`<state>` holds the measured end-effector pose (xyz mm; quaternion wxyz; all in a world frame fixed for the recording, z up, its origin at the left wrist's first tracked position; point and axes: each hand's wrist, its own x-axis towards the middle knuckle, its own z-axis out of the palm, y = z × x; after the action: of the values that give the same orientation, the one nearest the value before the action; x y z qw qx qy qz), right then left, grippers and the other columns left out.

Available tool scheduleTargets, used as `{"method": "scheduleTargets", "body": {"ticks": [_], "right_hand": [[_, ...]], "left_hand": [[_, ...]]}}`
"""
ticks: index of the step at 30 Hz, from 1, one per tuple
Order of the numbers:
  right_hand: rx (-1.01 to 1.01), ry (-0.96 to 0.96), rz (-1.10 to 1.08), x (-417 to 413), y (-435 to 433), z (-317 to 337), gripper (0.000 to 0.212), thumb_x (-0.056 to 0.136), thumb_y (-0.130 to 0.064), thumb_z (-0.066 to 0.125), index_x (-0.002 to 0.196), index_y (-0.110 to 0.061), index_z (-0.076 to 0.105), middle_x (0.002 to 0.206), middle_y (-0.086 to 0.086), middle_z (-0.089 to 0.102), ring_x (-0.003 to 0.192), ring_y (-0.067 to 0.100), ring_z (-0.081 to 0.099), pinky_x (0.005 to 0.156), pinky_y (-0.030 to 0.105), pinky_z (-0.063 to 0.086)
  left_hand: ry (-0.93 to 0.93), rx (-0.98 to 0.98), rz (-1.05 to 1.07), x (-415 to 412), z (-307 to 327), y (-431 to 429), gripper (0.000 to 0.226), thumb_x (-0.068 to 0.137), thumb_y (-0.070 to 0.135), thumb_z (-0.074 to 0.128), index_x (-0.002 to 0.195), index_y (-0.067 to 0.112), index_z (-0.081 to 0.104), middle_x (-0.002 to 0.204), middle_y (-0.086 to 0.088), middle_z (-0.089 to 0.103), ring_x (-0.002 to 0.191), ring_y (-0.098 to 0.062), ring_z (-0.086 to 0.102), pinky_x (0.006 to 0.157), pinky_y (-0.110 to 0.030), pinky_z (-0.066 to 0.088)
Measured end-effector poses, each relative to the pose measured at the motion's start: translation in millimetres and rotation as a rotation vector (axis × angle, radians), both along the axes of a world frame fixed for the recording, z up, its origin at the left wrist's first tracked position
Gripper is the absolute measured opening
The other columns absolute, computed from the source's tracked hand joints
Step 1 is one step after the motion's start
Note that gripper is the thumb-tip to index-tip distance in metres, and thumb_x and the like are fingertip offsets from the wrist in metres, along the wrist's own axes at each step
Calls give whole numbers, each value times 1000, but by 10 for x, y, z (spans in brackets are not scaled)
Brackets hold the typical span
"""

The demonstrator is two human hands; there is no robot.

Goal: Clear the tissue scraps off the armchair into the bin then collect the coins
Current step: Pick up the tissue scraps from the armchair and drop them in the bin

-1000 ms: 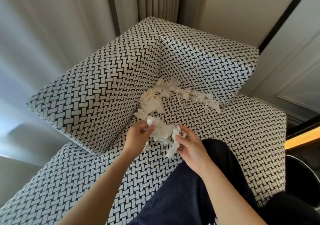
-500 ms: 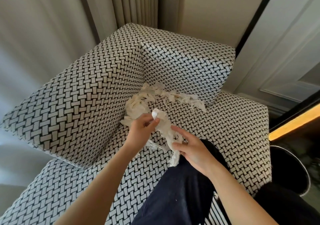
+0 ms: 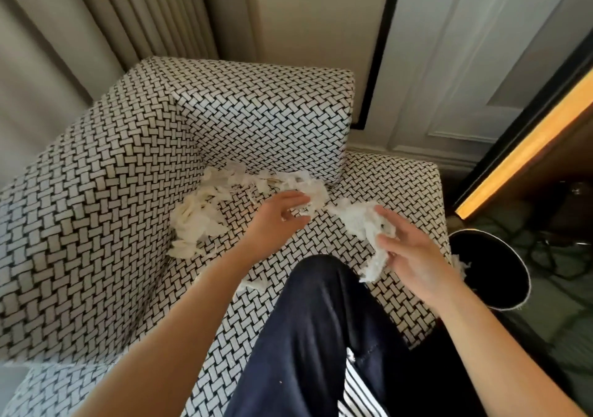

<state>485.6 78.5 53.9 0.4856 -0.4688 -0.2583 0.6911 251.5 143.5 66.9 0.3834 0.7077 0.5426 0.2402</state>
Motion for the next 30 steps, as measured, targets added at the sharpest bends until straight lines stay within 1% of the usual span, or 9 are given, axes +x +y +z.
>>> {"method": "scheduleTargets", "body": {"ticks": [3, 6, 9, 11, 14, 17, 21, 26, 30], "right_hand": [[-5, 82, -107, 383, -44, -144, 62, 73, 5, 67, 131, -14, 54, 132, 8, 54, 116, 24, 56, 89, 37, 46], [-7, 110, -173, 742, -114, -288, 88, 53, -14, 88, 134, -17, 52, 137, 8, 52, 116, 25, 55, 87, 39, 46], [-25, 91, -280, 1108, -213, -409, 76, 67, -13, 75, 137, -17, 48, 139, 9, 50, 124, 28, 50, 101, 43, 40], [-36, 82, -332, 1351, -282, -508, 75, 68, -12, 73, 138, -16, 46, 139, 10, 50, 127, 30, 47, 109, 47, 33], [-71, 43, -410, 1687, -369, -584, 69, 76, -5, 68, 140, -14, 43, 138, 9, 51, 117, 27, 55, 97, 38, 42], [-143, -6, -483, 2001, -421, -661, 61, 85, 3, 55, 142, -14, 40, 132, 8, 53, 92, 15, 59, 79, 28, 43], [-217, -39, -506, 2339, -393, -773, 60, 88, 4, 53, 143, -15, 38, 126, 5, 57, 96, 17, 60, 82, 32, 46], [-291, 31, -569, 2657, -261, -923, 58, 89, 2, 53, 143, -11, 36, 124, 7, 59, 102, 20, 60, 87, 37, 48], [-364, 185, -688, 2781, -149, -1087, 52, 91, -1, 53, 139, -12, 38, 122, 7, 54, 101, 19, 56, 79, 29, 46]], "left_hand": [[41, 4, -89, 343, 6, 122, 37, 90, 24, 59, 127, 24, 55, 135, 14, 44, 91, -9, 58, 72, -9, 43], [99, -3, -197, 698, -12, 223, 39, 92, 25, 55, 131, 22, 53, 140, 11, 41, 94, -8, 56, 72, -8, 40], [158, 18, -313, 1170, -46, 310, 40, 94, 25, 53, 133, 20, 50, 142, 9, 40, 100, -3, 49, 71, -1, 35], [155, 1, -383, 1495, -66, 350, 41, 95, 23, 51, 135, 18, 48, 144, 6, 38, 110, -6, 47, 85, -7, 35], [148, -25, -458, 2025, -130, 386, 42, 96, 20, 49, 137, 16, 45, 146, 5, 36, 108, -7, 47, 94, -18, 38], [137, -45, -538, 2514, -250, 411, 43, 96, 17, 49, 138, 14, 44, 146, 5, 35, 101, -4, 49, 81, -4, 37], [147, -82, -614, 3044, -403, 420, 43, 94, 13, 51, 137, 10, 46, 144, 1, 38, 116, -9, 46, 85, -2, 30], [135, -180, -679, 3502, -542, 344, 49, 93, 14, 54, 140, 15, 41, 150, 7, 30, 103, -10, 54, 90, -17, 41], [99, -241, -683, 3576, -615, 279, 48, 92, 16, 55, 139, 20, 43, 153, 11, 20, 105, -9, 58, 72, -3, 41]]}}
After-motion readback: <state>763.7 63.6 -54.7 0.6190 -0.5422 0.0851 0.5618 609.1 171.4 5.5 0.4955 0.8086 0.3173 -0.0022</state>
